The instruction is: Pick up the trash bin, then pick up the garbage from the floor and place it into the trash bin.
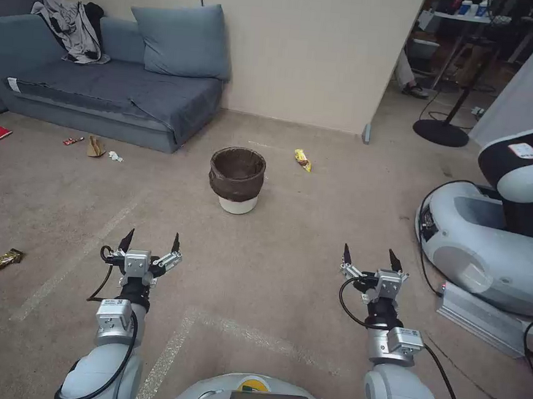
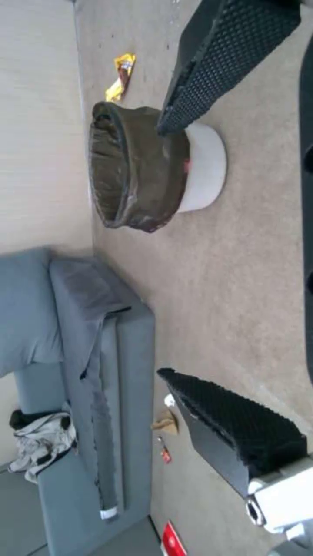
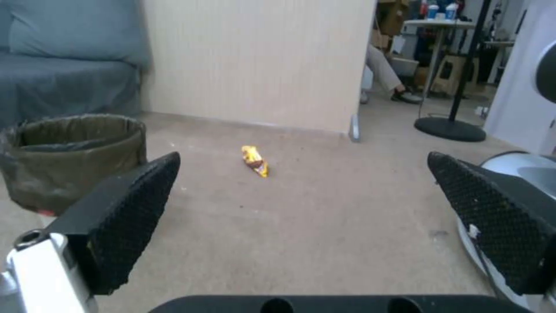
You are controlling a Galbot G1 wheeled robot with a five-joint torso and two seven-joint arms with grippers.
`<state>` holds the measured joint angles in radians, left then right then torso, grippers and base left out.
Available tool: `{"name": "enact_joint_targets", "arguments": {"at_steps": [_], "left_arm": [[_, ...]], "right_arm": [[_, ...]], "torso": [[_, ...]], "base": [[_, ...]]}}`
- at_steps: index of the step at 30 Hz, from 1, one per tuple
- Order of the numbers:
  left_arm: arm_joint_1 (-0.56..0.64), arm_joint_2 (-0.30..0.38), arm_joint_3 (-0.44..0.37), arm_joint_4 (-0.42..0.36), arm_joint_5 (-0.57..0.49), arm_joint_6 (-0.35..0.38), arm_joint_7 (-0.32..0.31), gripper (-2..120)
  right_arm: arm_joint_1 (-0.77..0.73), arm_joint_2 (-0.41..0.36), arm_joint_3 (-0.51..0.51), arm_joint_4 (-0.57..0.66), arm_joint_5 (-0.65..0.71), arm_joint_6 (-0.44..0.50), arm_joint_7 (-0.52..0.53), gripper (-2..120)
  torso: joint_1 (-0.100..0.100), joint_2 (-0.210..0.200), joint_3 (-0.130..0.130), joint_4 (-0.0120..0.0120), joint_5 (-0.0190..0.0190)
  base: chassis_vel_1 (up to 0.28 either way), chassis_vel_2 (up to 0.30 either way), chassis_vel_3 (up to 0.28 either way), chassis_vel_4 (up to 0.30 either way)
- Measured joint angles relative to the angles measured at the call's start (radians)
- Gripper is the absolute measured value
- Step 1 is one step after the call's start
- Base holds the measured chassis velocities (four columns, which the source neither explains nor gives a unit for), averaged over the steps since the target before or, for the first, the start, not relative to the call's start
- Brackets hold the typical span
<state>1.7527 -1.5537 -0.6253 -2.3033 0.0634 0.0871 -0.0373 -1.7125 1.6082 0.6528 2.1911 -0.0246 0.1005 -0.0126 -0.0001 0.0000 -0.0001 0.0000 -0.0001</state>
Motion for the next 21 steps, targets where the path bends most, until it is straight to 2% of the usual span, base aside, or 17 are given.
{"name": "enact_joint_targets", "arguments": {"at_steps": [21], "left_arm": [[0.0,0.001,-0.001,0.005,-0.001,-0.007,0.004,100]], "right_arm": [[0.0,0.0,-0.001,-0.003,-0.005,0.004,0.004,100]], "torso": [[0.0,0.0,0.0,-0.0002,0.0]], "base": [[-0.156,0.155,0.157,-0.163]]}}
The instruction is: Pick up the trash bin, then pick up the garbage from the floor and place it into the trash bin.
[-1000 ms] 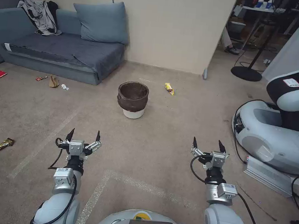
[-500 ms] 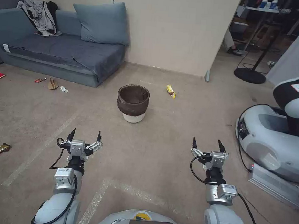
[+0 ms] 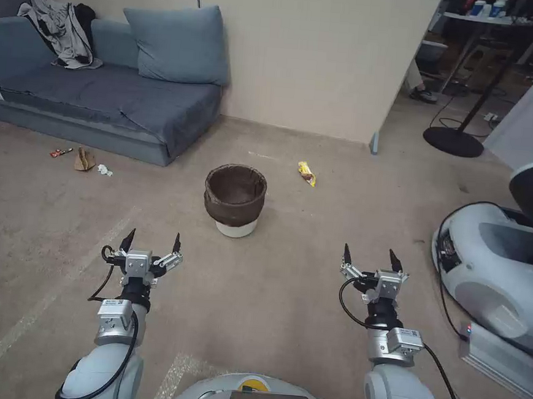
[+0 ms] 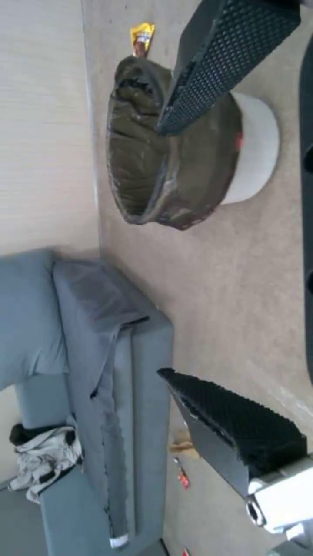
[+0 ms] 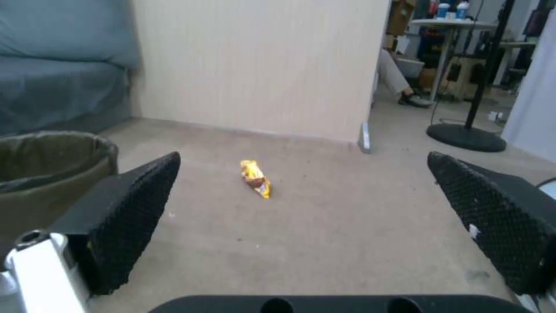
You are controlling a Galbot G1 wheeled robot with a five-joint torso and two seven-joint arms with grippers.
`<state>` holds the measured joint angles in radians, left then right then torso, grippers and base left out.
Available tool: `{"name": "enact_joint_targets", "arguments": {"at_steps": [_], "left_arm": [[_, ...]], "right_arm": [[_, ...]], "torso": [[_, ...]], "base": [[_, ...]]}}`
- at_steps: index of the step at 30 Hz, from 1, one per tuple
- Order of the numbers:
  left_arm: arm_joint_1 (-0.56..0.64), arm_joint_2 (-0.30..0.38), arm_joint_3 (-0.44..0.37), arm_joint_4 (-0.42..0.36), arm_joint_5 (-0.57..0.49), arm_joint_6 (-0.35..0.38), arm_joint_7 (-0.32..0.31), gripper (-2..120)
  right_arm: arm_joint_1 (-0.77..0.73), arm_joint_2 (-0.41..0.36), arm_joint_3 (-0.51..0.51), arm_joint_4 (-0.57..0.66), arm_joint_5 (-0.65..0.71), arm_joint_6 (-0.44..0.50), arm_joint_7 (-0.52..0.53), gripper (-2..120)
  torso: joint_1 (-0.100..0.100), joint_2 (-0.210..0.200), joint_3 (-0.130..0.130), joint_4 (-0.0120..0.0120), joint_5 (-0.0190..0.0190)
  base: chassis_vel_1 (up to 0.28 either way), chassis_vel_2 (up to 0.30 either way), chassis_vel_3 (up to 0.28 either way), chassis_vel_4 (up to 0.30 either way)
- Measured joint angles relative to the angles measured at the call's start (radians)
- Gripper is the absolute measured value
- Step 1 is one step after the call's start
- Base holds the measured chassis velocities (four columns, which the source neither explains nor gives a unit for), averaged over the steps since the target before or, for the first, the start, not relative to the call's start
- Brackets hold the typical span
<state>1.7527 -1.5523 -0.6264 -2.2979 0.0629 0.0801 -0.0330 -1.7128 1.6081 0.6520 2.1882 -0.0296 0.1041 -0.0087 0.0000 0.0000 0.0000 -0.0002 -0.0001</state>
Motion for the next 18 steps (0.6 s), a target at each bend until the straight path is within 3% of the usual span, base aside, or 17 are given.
{"name": "enact_joint_targets", "arguments": {"at_steps": [18], "left_arm": [[0.008,-0.002,0.001,-0.013,0.004,-0.002,0.0,100]], "right_arm": [[-0.001,0.0,-0.001,0.0,0.001,0.001,0.003,100]], "torso": [[0.0,0.0,0.0,0.0001,0.0001]], "base": [[-0.163,0.153,0.159,-0.153]]}}
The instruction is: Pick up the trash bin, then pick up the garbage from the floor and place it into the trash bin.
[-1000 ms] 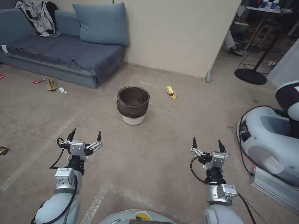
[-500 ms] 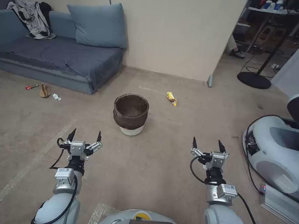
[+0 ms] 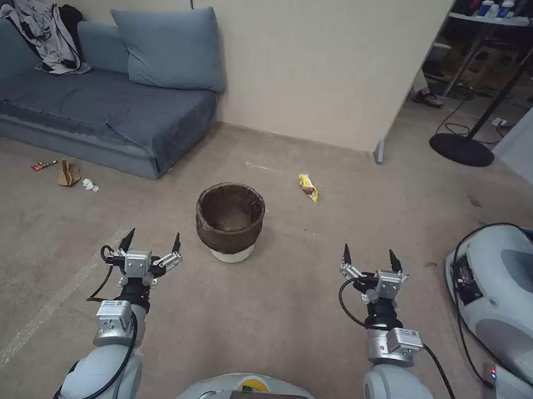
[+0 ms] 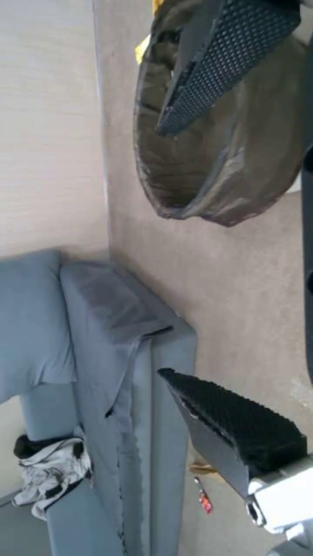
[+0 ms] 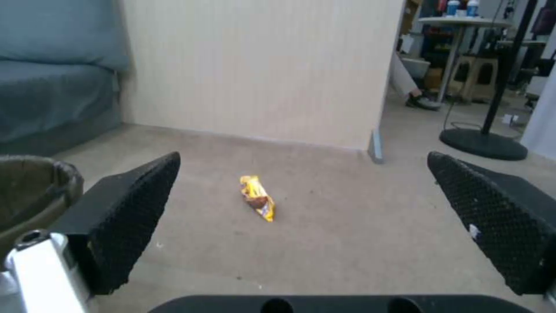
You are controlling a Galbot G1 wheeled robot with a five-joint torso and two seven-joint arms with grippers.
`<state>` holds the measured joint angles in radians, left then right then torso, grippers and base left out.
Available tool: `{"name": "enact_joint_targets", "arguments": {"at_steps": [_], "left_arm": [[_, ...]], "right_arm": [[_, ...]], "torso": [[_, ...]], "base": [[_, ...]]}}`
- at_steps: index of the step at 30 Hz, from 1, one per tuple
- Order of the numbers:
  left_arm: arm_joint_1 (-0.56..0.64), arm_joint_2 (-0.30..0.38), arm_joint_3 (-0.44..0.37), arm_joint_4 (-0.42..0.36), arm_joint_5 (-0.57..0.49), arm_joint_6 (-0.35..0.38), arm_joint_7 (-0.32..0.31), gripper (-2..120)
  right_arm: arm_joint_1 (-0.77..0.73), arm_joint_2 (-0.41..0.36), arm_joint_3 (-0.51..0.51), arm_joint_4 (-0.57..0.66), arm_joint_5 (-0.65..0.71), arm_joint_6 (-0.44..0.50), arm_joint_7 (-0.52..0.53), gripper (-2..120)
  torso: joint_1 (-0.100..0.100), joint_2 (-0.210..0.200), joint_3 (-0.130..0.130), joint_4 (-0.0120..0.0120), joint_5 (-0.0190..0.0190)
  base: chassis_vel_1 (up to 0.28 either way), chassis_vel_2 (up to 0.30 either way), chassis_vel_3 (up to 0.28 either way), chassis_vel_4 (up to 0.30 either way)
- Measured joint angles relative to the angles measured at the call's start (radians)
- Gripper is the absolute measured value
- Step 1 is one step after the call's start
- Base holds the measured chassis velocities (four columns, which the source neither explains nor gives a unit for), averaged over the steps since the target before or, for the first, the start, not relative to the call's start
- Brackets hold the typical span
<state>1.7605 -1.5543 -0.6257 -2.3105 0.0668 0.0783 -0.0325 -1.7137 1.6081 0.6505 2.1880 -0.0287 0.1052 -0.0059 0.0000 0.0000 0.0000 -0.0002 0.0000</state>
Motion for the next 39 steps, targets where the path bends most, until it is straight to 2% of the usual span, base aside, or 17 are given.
{"name": "enact_joint_targets", "arguments": {"at_steps": [25,29,33,39], "left_arm": [[-0.007,-0.002,0.004,0.002,0.003,0.005,0.0,100],[-0.01,-0.001,0.005,0.004,0.0,0.008,0.0,100],[-0.016,0.006,0.004,0.006,-0.01,0.023,0.003,100],[-0.063,0.033,-0.009,0.013,-0.046,0.095,0.032,100]], "right_arm": [[0.005,0.0,-0.004,-0.007,0.001,0.005,-0.001,100],[0.01,0.0,-0.005,-0.013,0.009,0.021,0.001,100],[0.01,0.0,-0.005,-0.016,0.015,0.025,0.005,100],[0.01,0.0,-0.005,-0.016,0.02,0.025,0.013,100]], "torso": [[0.0,0.0,0.0,-0.0001,0.0],[0.0,0.0,0.0,0.0006,0.0],[0.0,0.0,0.0,0.0002,-0.0001],[0.0,0.0,0.0,0.0001,-0.0001]], "base": [[-0.153,0.147,0.144,-0.153],[-0.098,0.108,0.124,-0.13],[-0.038,0.029,0.026,-0.035],[0.0,0.0,0.0,0.0]]}}
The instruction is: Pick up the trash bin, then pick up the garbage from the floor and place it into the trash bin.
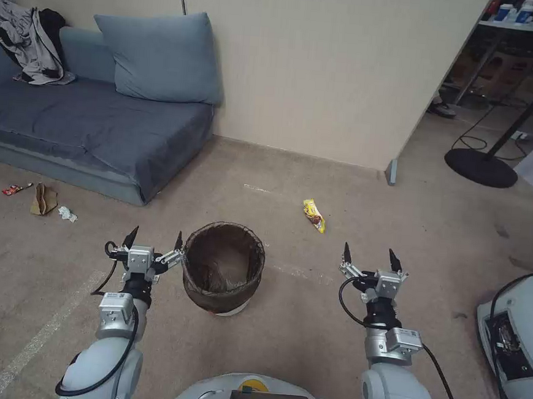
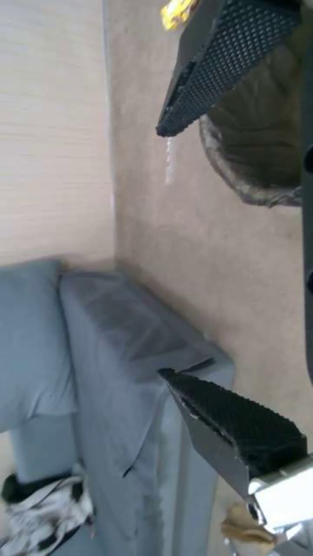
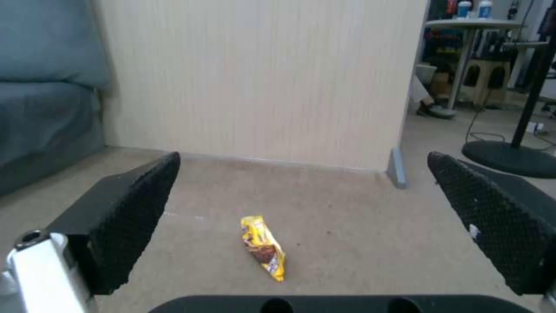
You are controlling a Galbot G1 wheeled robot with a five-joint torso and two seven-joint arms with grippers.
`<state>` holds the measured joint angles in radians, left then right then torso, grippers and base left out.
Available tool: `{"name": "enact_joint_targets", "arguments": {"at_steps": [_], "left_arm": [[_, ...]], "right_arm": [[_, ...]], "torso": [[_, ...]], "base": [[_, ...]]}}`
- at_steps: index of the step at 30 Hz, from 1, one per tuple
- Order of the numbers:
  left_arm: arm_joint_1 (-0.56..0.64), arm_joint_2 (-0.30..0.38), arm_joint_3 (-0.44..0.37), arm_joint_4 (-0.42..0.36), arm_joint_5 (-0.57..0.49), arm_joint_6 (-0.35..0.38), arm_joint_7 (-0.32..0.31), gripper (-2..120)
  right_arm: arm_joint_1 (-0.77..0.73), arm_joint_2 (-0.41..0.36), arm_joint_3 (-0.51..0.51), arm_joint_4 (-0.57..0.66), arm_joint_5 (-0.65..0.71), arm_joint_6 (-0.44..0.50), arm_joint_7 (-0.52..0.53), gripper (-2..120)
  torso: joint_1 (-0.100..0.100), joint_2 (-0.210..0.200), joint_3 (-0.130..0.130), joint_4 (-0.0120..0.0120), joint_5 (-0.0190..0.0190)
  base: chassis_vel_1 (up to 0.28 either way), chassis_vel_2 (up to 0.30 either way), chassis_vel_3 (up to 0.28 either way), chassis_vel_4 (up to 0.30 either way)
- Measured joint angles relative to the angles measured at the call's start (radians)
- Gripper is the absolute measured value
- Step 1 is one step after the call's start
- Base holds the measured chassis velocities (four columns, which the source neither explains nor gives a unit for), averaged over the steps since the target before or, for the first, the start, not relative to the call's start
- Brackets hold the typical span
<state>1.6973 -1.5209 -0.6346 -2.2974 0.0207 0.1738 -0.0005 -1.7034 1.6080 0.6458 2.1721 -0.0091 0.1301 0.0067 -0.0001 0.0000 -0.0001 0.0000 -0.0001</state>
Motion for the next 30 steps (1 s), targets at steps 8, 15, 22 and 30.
{"name": "enact_joint_targets", "arguments": {"at_steps": [8,15,22,30], "left_arm": [[-0.116,0.014,0.005,0.02,-0.041,0.181,0.039,100],[-0.231,0.016,0.009,0.095,-0.058,0.395,0.054,100],[-0.278,0.021,0.034,0.123,-0.119,0.53,0.025,100],[-0.305,0.021,0.088,0.18,-0.121,0.568,-0.029,100]], "right_arm": [[0.002,0.0,0.003,-0.005,0.016,-0.001,0.013,100],[0.002,0.0,0.011,-0.013,0.024,0.0,0.016,100],[0.022,0.0,0.01,-0.038,0.033,0.0,0.019,100],[0.033,0.0,0.01,-0.055,0.042,0.0,0.019,100]], "torso": [[0.0,0.0,0.0,0.0,0.0],[0.0,0.0,0.0,-0.0001,0.0001],[0.0,0.0,0.0,0.0002,0.0001],[0.0,0.0,0.0,0.0,0.0001]], "base": [[0.0,0.0,0.0,0.0],[0.0,0.0,0.0,0.0],[0.0,0.0,0.0,0.0],[0.0,0.0,0.0,0.0]]}}
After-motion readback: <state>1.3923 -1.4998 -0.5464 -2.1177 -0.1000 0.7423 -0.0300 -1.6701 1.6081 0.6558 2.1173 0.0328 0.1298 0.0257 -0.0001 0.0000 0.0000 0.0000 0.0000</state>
